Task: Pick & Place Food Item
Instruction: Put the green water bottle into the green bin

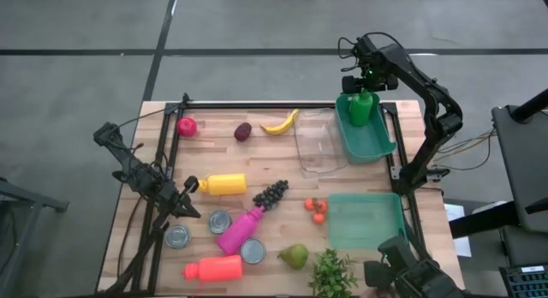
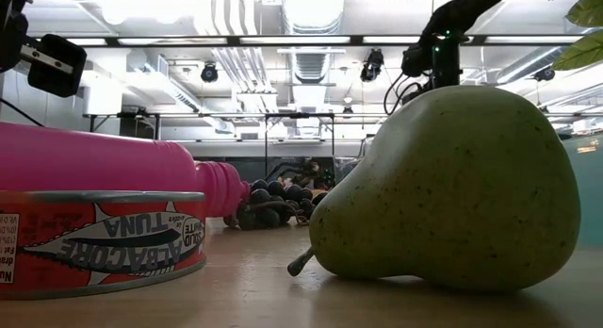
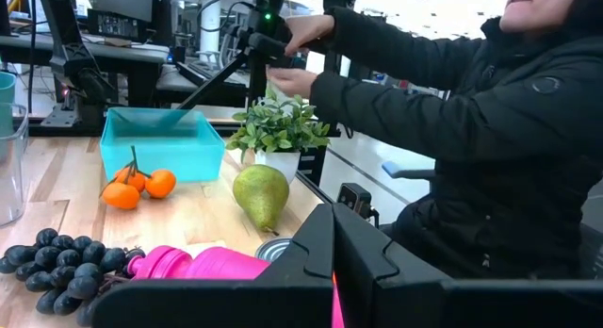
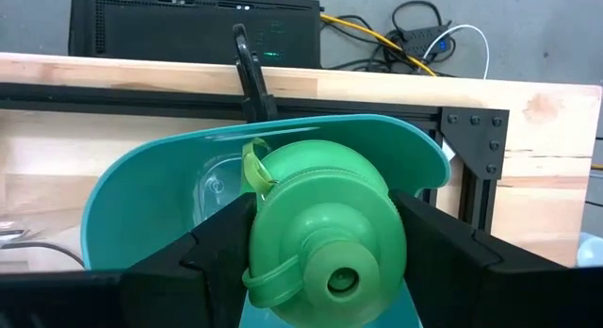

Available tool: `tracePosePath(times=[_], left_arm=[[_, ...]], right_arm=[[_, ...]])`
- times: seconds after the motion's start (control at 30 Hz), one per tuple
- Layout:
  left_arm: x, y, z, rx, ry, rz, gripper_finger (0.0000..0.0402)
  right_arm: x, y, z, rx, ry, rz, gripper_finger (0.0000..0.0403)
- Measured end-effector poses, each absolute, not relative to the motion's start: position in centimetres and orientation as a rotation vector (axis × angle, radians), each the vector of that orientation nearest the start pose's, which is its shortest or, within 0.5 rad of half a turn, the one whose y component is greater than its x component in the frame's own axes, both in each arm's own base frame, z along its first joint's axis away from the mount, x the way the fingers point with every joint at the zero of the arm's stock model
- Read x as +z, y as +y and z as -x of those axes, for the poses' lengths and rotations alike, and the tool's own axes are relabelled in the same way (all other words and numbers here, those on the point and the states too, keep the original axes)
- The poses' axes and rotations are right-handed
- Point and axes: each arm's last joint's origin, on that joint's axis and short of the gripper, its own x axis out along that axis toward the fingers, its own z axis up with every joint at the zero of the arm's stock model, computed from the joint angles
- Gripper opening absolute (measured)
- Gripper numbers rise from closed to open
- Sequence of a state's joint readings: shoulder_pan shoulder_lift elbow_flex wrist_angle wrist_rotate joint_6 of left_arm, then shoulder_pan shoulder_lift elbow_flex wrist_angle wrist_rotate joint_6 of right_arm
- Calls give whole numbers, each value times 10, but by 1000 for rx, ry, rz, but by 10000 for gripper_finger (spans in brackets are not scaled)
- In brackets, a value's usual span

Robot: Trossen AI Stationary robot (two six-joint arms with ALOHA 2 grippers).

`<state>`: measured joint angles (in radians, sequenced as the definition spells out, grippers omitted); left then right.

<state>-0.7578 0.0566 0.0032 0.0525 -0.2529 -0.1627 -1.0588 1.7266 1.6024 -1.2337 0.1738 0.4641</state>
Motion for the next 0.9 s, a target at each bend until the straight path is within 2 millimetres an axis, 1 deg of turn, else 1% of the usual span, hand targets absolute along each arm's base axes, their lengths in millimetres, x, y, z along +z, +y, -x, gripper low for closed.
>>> tracePosePath(times=[0.43, 0.53, 0.6, 0.8, 0.9], left_arm=[[165, -64, -78, -504, 42, 159, 0], [165, -64, -78, -504, 42, 159, 0], [165, -64, -78, -504, 42, 159, 0], [165, -63, -78, -504, 42, 159, 0], [165, -63, -78, -504, 42, 159, 0]], right_arm=[[299, -290, -158, -1321, 1077, -979, 215], [299, -289, -158, -1321, 1077, -979, 222], [299, -289, -157, -1321, 1083, -981, 236], [299, -288, -157, -1332, 1094, -981, 299], [299, -288, -156, -1345, 1109, -973, 317]])
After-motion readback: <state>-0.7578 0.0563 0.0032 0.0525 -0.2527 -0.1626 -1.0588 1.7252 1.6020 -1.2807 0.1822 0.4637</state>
